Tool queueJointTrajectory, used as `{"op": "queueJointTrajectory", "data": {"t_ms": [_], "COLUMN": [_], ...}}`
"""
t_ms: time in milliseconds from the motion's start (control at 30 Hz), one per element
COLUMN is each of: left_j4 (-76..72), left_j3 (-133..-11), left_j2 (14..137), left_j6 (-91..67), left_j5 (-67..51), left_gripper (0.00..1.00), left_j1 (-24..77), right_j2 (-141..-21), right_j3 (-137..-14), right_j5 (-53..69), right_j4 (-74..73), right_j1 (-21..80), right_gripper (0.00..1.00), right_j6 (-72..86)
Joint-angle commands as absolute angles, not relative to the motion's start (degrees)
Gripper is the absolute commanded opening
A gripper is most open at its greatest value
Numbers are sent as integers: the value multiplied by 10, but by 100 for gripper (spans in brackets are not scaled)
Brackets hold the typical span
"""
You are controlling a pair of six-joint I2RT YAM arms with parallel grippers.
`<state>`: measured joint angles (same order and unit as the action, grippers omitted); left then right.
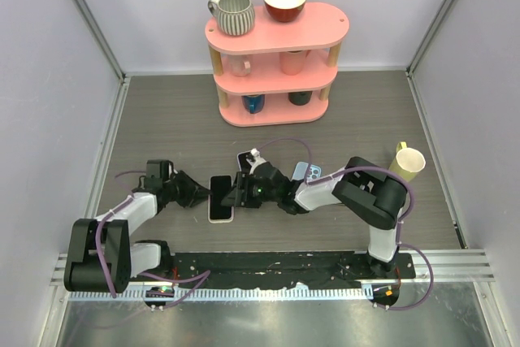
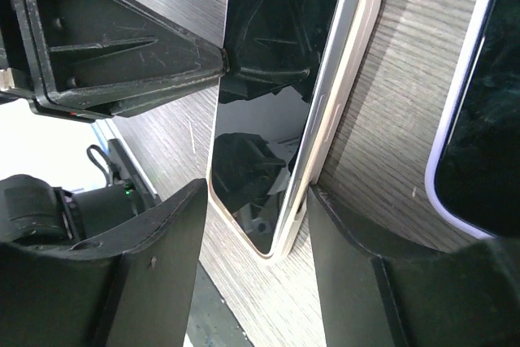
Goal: Put the phone into the phone case
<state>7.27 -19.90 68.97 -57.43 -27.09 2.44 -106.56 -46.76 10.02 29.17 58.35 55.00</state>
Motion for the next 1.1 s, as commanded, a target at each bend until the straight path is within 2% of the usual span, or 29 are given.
{"op": "queueJointTrajectory", "data": {"t_ms": [0,300,433,533,600,767,867,1000,1067], "left_j4": [62,57,89,117,131,188,212,207,196], "left_j3": [-167,-153,-156,-163,-168,-192,-205,-206,-203], "left_j2": [698,686,666,645,633,594,596,618,628], "left_j6": [-619,-630,-621,-613,-611,-590,-573,-567,-566], "left_j5": [-366,-373,-353,-329,-310,-265,-238,-233,-234], "left_gripper": [25,22,22,27,34,41,48,48,42], "left_j1": [41,40,40,40,40,40,40,40,41], "right_j2": [-1075,-1076,-1053,-1036,-1033,-1038,-1057,-1067,-1071], "right_j3": [-478,-447,-442,-447,-457,-464,-486,-515,-518], "right_j5": [153,114,71,45,32,10,18,-15,-11], "right_j4": [519,550,462,390,342,306,294,234,235], "right_j1": [584,571,569,569,570,572,573,584,585], "right_gripper": [57,57,56,56,56,56,55,55,55], "right_j6": [623,674,666,652,643,626,605,565,561]}}
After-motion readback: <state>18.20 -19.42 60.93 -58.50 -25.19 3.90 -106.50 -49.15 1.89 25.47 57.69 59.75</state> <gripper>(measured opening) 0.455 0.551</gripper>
